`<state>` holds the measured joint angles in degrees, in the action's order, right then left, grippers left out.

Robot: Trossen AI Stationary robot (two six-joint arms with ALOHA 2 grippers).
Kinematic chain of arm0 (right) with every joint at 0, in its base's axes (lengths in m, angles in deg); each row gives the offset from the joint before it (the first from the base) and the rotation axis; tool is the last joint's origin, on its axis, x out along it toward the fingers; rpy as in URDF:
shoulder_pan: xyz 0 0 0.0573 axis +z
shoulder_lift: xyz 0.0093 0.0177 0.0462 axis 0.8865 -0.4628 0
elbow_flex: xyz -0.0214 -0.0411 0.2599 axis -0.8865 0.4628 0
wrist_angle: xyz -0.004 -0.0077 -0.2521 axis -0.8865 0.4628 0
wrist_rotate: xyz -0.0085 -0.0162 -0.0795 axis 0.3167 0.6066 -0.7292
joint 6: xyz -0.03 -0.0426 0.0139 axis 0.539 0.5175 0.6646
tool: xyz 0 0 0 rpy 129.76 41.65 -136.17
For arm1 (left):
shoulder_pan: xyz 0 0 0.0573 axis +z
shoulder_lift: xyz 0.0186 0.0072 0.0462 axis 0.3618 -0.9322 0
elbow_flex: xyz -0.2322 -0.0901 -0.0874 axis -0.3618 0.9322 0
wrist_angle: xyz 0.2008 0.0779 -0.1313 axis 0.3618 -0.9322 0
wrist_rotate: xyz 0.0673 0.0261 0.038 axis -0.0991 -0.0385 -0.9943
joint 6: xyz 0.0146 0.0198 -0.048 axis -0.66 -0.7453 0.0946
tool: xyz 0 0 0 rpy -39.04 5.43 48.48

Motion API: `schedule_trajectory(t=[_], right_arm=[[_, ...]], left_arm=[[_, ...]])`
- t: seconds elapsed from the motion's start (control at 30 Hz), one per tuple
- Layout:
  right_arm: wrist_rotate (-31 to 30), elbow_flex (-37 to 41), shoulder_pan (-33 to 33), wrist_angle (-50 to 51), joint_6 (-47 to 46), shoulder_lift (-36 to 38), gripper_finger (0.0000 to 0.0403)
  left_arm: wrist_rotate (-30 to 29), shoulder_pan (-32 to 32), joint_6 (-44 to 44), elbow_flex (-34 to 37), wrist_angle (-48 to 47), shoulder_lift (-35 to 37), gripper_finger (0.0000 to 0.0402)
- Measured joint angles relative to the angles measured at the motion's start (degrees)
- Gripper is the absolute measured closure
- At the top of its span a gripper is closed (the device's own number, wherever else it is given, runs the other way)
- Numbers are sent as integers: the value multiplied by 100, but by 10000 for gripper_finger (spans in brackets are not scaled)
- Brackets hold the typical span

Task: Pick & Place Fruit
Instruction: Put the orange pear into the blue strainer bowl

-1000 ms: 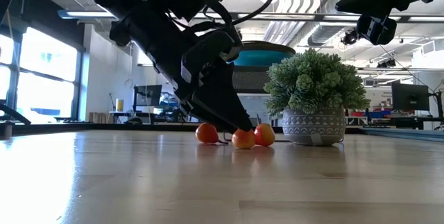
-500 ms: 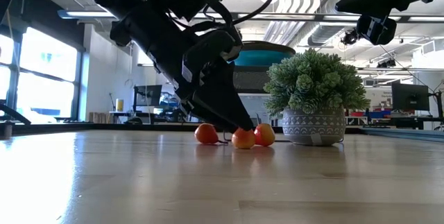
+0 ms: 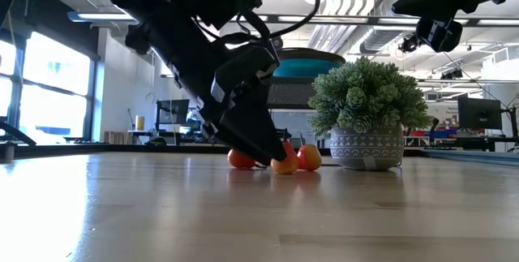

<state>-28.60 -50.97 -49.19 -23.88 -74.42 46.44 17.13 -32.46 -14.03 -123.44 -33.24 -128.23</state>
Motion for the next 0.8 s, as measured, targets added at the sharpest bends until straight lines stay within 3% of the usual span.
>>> schedule_trajectory(t=[0.3, 0.53, 0.8], right_arm=[[0, 0, 0, 0, 62, 1, 400], [1, 2, -1, -3, 58, 2, 400], [1, 2, 1, -4, 42, 0, 400]], left_arm=[[-221, -1, -34, 0, 59, -25, 186], [126, -9, -51, -4, 794, -362, 186], [133, -2, -54, -8, 847, -424, 186]])
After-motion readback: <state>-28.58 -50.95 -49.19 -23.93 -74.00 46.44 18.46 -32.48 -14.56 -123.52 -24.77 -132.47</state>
